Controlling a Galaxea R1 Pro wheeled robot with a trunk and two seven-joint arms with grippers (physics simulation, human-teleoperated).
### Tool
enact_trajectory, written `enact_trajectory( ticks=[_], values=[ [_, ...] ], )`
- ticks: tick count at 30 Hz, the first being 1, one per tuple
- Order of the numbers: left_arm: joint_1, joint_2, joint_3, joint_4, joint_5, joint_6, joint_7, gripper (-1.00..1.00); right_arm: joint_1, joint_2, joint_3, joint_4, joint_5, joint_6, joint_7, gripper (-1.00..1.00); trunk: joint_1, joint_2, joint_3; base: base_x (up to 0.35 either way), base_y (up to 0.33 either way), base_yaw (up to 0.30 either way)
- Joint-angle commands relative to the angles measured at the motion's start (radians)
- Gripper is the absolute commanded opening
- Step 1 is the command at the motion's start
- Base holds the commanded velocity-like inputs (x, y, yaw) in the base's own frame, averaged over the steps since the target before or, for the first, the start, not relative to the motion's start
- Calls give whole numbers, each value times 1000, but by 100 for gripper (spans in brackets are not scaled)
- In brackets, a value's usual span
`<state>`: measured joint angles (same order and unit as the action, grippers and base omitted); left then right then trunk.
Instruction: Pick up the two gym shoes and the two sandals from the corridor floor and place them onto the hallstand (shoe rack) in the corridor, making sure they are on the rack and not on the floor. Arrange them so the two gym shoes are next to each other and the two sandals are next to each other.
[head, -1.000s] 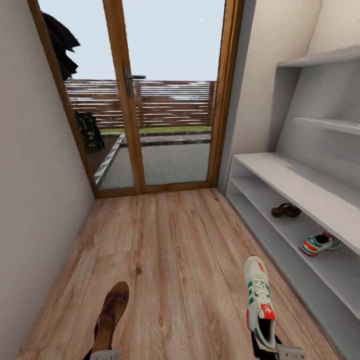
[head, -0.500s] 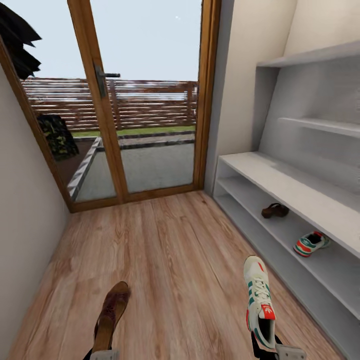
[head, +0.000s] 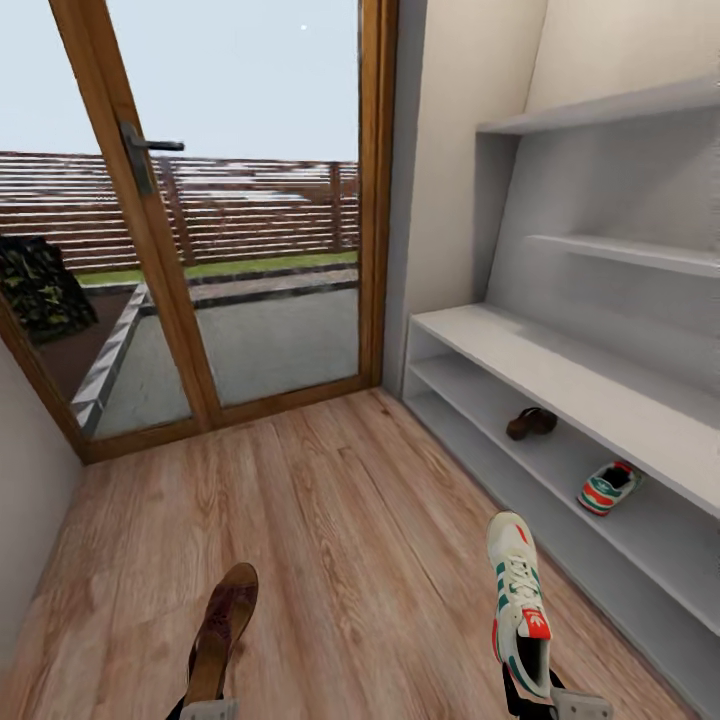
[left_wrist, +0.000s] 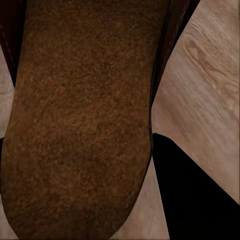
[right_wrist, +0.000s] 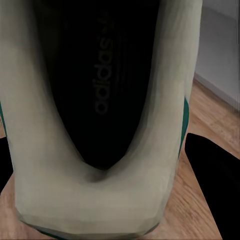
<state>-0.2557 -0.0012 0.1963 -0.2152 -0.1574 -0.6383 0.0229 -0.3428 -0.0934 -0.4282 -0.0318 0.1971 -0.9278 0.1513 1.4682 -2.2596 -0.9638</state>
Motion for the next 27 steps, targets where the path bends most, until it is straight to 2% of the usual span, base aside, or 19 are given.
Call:
enact_trajectory(
  ticks=[1, 27],
  values=[
    [-1, 0, 6, 0, -13, -3, 3, -100, -1, 0, -9, 1, 7, -3, 4, -100, 0, 0, -1, 283, 229, -264],
    [-1, 0, 6, 0, -13, -3, 3, -100, -1, 0, -9, 1, 7, -3, 4, -100, 0, 0, -1, 283, 229, -264]
  ],
)
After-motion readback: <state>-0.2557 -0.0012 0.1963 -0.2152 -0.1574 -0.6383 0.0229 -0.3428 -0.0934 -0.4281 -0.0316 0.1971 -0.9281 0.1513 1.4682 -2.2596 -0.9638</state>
